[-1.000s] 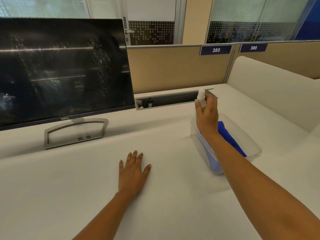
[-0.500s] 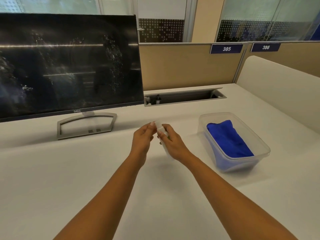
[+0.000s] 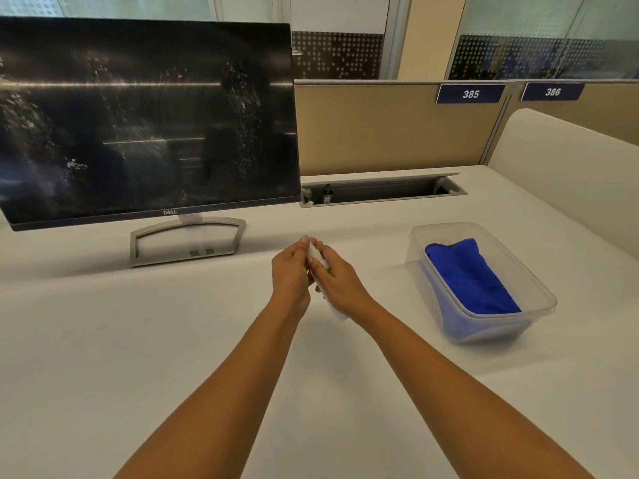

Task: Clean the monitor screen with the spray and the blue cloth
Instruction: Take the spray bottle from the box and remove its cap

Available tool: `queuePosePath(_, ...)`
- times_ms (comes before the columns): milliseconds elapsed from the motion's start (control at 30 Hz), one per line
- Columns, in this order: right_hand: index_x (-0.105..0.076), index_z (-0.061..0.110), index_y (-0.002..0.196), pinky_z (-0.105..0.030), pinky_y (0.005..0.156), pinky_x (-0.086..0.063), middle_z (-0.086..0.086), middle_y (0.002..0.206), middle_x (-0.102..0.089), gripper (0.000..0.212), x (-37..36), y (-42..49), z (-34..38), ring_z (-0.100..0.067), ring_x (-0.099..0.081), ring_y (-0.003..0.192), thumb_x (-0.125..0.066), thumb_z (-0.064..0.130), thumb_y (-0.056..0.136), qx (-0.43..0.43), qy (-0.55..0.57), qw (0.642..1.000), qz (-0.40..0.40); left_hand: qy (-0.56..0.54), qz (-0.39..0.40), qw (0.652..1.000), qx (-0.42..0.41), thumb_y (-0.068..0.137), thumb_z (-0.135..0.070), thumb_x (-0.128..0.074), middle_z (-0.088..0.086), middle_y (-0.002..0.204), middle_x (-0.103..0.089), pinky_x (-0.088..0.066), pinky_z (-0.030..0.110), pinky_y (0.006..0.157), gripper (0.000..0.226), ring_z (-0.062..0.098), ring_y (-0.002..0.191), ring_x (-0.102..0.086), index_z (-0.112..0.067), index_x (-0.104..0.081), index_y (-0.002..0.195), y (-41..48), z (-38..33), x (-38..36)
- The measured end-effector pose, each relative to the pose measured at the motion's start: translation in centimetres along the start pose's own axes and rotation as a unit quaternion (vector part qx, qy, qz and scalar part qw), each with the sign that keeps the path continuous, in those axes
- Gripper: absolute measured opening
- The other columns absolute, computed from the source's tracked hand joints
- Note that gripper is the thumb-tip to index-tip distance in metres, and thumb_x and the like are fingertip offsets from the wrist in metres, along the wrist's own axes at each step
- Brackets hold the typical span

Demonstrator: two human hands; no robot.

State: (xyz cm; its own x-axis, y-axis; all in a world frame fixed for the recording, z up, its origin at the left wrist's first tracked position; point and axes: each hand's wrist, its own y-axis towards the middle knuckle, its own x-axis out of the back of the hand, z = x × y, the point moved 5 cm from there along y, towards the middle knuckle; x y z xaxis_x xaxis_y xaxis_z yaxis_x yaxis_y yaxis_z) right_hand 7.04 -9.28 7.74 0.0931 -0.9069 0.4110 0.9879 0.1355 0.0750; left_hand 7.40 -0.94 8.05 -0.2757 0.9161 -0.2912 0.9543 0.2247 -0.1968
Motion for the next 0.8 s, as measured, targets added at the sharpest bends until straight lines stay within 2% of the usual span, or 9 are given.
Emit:
queuePosePath(133,-0.027,0.021,0.142,-0.043,0.1,-0.044,-0.006,0.14,-0.046,0.048,-0.1,0.1,0.3,-0.025,-0.049,0.122,-0.034,0.036,0.097,0.003,-0.051,0.999,-0.019,0.004,-0.03,1.0,-0.006,0.092,-0.028,-0.048,0.005,0.101,-0.063,-0.05,0.034,0.084,0.03,0.019,0.091,-0.06,-0.009,-0.061,0.112,0.0,0.0,-0.1)
queuePosePath(233,-0.03,0.022,0.141,-0.039,0.102,-0.042,-0.004,0.14,-0.046,0.047,-0.1,0.2,0.6,-0.024,-0.048,0.123,-0.031,0.04,0.097,0.014,-0.131,0.99,-0.043,0.01,-0.066,0.998,-0.012,0.092,-0.029,-0.049,0.002,0.094,-0.063,-0.049,0.035,0.088,0.024,0.017,0.087,-0.061,-0.014,-0.064,0.103,0.1,0.1,0.1)
queuePosePath(333,-0.035,0.022,0.138,-0.037,0.098,-0.041,-0.003,0.137,-0.049,0.046,-0.3,0.5,1.1,-0.024,-0.05,0.121,-0.028,0.043,0.097,0.021,-0.151,0.987,-0.05,0.017,-0.09,0.996,-0.015,0.091,-0.03,-0.049,0.002,0.088,-0.064,-0.05,0.033,0.087,0.018,0.018,0.085,-0.062,-0.017,-0.062,0.091,0.2,0.1,0.3)
queuePosePath(433,-0.037,0.022,0.136,-0.035,0.092,-0.043,-0.004,0.133,-0.053,0.048,-0.2,0.7,1.1,-0.024,-0.052,0.117,-0.026,0.046,0.096,0.017,-0.162,0.986,-0.028,-0.002,-0.082,0.997,0.003,0.091,-0.03,-0.05,0.001,0.087,-0.063,-0.049,0.034,0.087,0.016,0.017,0.084,-0.06,-0.018,-0.061,0.092,0.6,0.1,0.6)
queuePosePath(533,-0.038,0.023,0.136,-0.035,0.089,-0.042,-0.003,0.132,-0.054,0.048,0.1,1.0,1.2,-0.024,-0.053,0.116,-0.027,0.048,0.096,0.014,-0.183,0.983,-0.008,-0.017,-0.078,0.997,0.025,0.091,-0.03,-0.05,0.002,0.095,-0.062,-0.047,0.037,0.091,0.023,0.018,0.089,-0.058,-0.014,-0.062,0.103,0.8,0.3,0.6)
queuePosePath(567,-0.039,0.023,0.135,-0.034,0.087,-0.042,-0.002,0.13,-0.055,0.047,0.1,1.1,1.3,-0.024,-0.054,0.114,-0.027,0.048,0.096,0.018,-0.197,0.98,-0.016,-0.018,-0.079,0.996,0.032,0.091,-0.03,-0.05,0.002,0.095,-0.062,-0.047,0.038,0.091,0.023,0.018,0.09,-0.058,-0.014,-0.062,0.101,0.8,0.3,0.6)
queuePosePath(633,-0.044,0.023,0.13,-0.032,0.081,-0.042,-0.002,0.123,-0.059,0.044,0.2,1.0,1.8,-0.023,-0.057,0.108,-0.027,0.046,0.097,0.043,-0.233,0.971,-0.041,-0.026,-0.093,0.994,0.042,0.09,-0.03,-0.053,0.002,0.087,-0.064,-0.046,0.037,0.09,0.019,0.018,0.085,-0.06,-0.015,-0.063,0.084,0.8,0.0,0.8)
queuePosePath(700,-0.049,0.02,0.119,-0.03,0.069,-0.04,-0.004,0.109,-0.062,0.034,0.3,0.3,1.6,-0.023,-0.06,0.093,-0.032,0.04,0.097,0.091,-0.295,0.949,-0.064,-0.045,-0.129,0.989,0.049,0.089,-0.028,-0.055,0.002,0.086,-0.067,-0.045,0.037,0.093,0.019,0.018,0.089,-0.064,-0.015,-0.062,0.077,1.4,-1.0,2.0)
queuePosePath(800,-0.048,0.016,0.117,-0.028,0.065,-0.033,-0.004,0.105,-0.06,0.03,1.6,-0.5,0.2,-0.019,-0.054,0.082,-0.036,0.035,0.097,0.086,-0.321,0.939,-0.083,-0.076,-0.125,0.987,0.065,0.091,-0.029,-0.051,0.005,0.113,-0.066,-0.041,0.039,0.102,0.027,0.015,0.107,-0.062,-0.009,-0.061,0.107,3.1,-2.4,4.5)
